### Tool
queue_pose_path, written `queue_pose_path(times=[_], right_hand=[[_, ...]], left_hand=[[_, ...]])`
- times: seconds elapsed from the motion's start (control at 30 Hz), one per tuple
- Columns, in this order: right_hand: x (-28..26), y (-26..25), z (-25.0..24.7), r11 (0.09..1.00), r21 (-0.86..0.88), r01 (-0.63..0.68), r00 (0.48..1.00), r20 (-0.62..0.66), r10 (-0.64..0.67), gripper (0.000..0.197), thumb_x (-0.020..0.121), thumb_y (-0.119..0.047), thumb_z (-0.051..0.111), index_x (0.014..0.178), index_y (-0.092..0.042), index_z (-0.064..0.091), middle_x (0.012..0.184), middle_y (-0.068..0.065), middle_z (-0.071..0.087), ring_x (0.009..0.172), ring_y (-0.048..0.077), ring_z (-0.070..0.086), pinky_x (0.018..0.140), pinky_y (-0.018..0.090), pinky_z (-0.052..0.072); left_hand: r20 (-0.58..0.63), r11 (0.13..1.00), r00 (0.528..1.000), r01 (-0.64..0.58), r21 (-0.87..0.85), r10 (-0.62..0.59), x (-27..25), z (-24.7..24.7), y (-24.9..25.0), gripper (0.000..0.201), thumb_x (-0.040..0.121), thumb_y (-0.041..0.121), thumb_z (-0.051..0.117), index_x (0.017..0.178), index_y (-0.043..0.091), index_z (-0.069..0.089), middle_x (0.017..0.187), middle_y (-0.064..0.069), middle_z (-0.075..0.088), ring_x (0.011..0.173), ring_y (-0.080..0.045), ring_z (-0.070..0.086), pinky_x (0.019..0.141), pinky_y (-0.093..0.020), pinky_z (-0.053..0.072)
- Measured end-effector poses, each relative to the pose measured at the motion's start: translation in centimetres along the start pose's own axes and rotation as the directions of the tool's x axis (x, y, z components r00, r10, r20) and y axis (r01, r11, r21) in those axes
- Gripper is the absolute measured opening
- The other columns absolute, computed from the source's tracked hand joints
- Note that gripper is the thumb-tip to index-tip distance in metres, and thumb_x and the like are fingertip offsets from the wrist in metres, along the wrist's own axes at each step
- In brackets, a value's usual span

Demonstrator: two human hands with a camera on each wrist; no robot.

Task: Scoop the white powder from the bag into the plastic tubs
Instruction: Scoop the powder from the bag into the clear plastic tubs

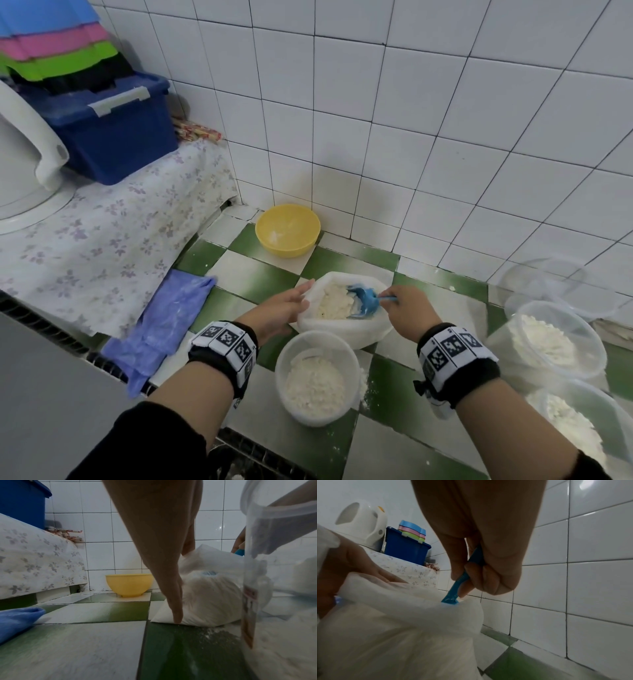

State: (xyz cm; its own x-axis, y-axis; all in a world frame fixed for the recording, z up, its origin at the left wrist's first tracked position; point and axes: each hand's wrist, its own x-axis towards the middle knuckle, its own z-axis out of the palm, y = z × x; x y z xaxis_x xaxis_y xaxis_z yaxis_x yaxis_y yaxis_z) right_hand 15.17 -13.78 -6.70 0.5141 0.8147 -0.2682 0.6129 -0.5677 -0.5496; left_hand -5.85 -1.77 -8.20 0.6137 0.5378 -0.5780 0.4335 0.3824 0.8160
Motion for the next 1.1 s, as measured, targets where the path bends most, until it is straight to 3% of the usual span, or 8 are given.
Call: queue_pose_path(times=[0.1, 0.27, 0.5, 0.6, 0.73, 0.9, 1.0, 1.1], right_hand=[[-0.6, -0.7, 0.3, 0.995, 0.099, -0.026, 0.997, 0.069, 0.019, 0.019, 0.095, -0.013, 0.048, 0.1, -0.009, 0.066, 0.103, 0.006, 0.062, 0.085, 0.014, 0.051, 0.075, 0.023, 0.037], [-0.9, -1.9, 1.3, 0.987, 0.154, -0.046, 0.993, 0.111, 0.029, 0.03, 0.095, -0.014, 0.049, 0.065, -0.021, 0.05, 0.113, 0.005, 0.065, 0.089, 0.016, 0.052, 0.077, 0.023, 0.038], [-1.1, -0.7, 1.3, 0.906, 0.375, -0.198, 0.979, 0.122, 0.164, 0.024, 0.095, -0.015, 0.051, 0.1, 0.001, 0.068, 0.086, 0.011, 0.063, 0.076, 0.018, 0.05, 0.073, 0.028, 0.041], [-1.3, 0.0, 0.6, 0.85, 0.459, -0.258, 0.966, 0.143, 0.215, 0.023, 0.094, -0.016, 0.052, 0.1, -0.001, 0.069, 0.076, 0.004, 0.063, 0.059, 0.013, 0.041, 0.056, 0.023, 0.035], [-2.3, 0.2, -1.0, 0.782, 0.566, -0.263, 0.965, 0.148, 0.217, 0.02, 0.095, -0.012, 0.051, 0.103, 0.0, 0.066, 0.074, 0.006, 0.061, 0.056, 0.013, 0.036, 0.051, 0.023, 0.03], [-4.4, -0.1, -3.6, 0.695, 0.689, -0.205, 0.979, 0.154, 0.136, 0.018, 0.094, -0.005, 0.05, 0.097, 0.0, 0.068, 0.071, 0.01, 0.06, 0.051, 0.01, 0.034, 0.043, 0.017, 0.028], [-5.9, -0.5, -5.2, 0.673, 0.712, -0.198, 0.978, 0.194, 0.083, 0.018, 0.093, -0.002, 0.051, 0.095, 0.0, 0.069, 0.071, 0.013, 0.062, 0.051, 0.01, 0.036, 0.042, 0.016, 0.029], [-7.4, -0.6, -6.4, 0.699, 0.692, -0.183, 0.968, 0.249, 0.007, 0.016, 0.092, -0.001, 0.053, 0.094, 0.0, 0.069, 0.069, 0.012, 0.065, 0.052, 0.011, 0.037, 0.047, 0.019, 0.03]], left_hand=[[0.019, 0.999, 1.0, 0.004, 0.033, -0.005, 0.2, 0.0, -0.1, 0.051, 0.104, 0.017, 0.044, 0.149, 0.039, 0.034, 0.141, 0.005, 0.053, 0.124, -0.02, 0.054, 0.111, -0.05, 0.038], [0.044, 0.996, 0.999, 0.001, 0.089, -0.005, 0.1, 0.1, -0.2, 0.051, 0.104, 0.018, 0.044, 0.148, 0.041, 0.034, 0.14, 0.005, 0.053, 0.124, -0.021, 0.054, 0.109, -0.049, 0.041], [0.014, 0.996, 0.999, -0.045, 0.078, 0.044, -0.2, 0.3, -0.4, 0.052, 0.103, 0.016, 0.045, 0.149, 0.037, 0.034, 0.142, 0.007, 0.051, 0.123, -0.019, 0.055, 0.108, -0.046, 0.043], [-0.026, 0.996, 0.998, -0.062, 0.065, 0.064, -0.3, 0.4, -0.7, 0.052, 0.102, 0.015, 0.049, 0.148, 0.035, 0.037, 0.142, 0.006, 0.052, 0.12, -0.019, 0.057, 0.109, -0.046, 0.042], [-0.059, 0.997, 0.996, -0.071, 0.025, 0.072, -0.7, 0.4, -1.2, 0.051, 0.101, 0.012, 0.05, 0.147, 0.031, 0.042, 0.131, 0.005, 0.06, 0.118, -0.024, 0.061, 0.105, -0.045, 0.046], [-0.08, 0.995, 0.992, -0.096, -0.032, 0.093, -1.7, 0.6, -1.5, 0.046, 0.103, 0.008, 0.044, 0.143, 0.031, 0.045, 0.125, -0.003, 0.065, 0.091, -0.017, 0.068, 0.074, -0.026, 0.056], [-0.087, 0.996, 0.993, -0.079, -0.042, 0.075, -2.0, 0.5, -1.8, 0.046, 0.102, 0.009, 0.043, 0.141, 0.033, 0.046, 0.123, -0.003, 0.068, 0.086, -0.02, 0.069, 0.072, -0.03, 0.056], [-0.118, 0.998, 0.992, -0.048, -0.05, 0.042, -2.2, 0.6, -2.2, 0.048, 0.102, 0.013, 0.047, 0.147, 0.029, 0.043, 0.118, 0.002, 0.07, 0.095, -0.024, 0.064, 0.087, -0.041, 0.055]])
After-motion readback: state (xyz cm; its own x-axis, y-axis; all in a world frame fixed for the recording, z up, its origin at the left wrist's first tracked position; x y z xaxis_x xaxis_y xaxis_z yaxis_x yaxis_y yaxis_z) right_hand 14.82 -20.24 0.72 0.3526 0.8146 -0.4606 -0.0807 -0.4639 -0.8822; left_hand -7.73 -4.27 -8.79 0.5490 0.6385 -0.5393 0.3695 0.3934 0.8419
